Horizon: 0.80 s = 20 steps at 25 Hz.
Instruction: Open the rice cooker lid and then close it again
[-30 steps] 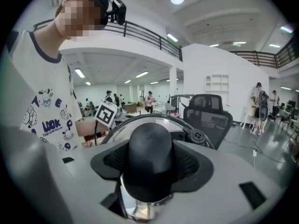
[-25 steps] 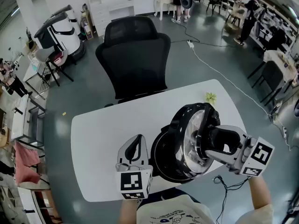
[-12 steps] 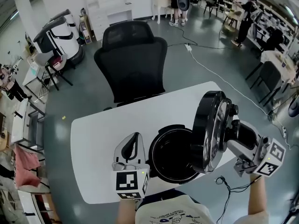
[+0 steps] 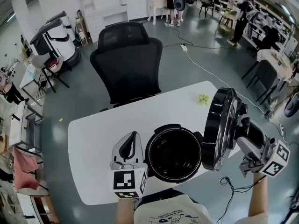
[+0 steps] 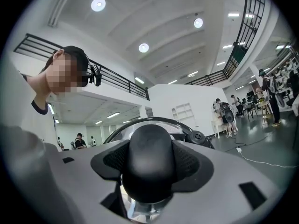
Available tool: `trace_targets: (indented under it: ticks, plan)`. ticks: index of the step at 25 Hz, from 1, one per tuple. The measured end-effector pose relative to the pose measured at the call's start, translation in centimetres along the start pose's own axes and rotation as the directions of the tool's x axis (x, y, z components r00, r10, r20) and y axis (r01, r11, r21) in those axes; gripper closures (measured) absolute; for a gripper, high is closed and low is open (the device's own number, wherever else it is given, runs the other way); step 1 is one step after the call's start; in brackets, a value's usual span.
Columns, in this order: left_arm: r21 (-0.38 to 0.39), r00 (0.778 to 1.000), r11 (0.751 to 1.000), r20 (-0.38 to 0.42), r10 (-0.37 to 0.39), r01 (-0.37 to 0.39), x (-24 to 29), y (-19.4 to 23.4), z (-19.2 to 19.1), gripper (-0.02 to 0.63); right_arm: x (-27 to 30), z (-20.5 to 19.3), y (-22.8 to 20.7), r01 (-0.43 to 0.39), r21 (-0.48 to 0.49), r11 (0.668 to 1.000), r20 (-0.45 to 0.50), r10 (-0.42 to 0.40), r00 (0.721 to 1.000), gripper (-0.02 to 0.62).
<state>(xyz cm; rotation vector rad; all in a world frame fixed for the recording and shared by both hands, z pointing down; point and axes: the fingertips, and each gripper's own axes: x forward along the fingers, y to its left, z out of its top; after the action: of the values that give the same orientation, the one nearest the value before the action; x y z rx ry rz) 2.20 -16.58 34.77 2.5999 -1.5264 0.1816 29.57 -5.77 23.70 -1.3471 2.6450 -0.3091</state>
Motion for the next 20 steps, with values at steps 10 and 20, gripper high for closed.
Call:
trace_targets:
  ticks: [10, 20]
  plan:
    - [-0.049, 1.000, 0.998, 0.005, -0.030, 0.030, -0.9, -0.8, -0.3, 0.592, 2.7, -2.1, 2.2, -0.080, -0.032, 0.996, -0.103, 0.077, 0.992, 0.302]
    - [-0.121, 0.997, 0.989, -0.006, -0.082, 0.081, -1.6, 0.1, -1.4, 0.592, 7.0, -6.9, 4.2, -0.188, -0.015, 0.982, -0.249, 0.178, 0.952, 0.302]
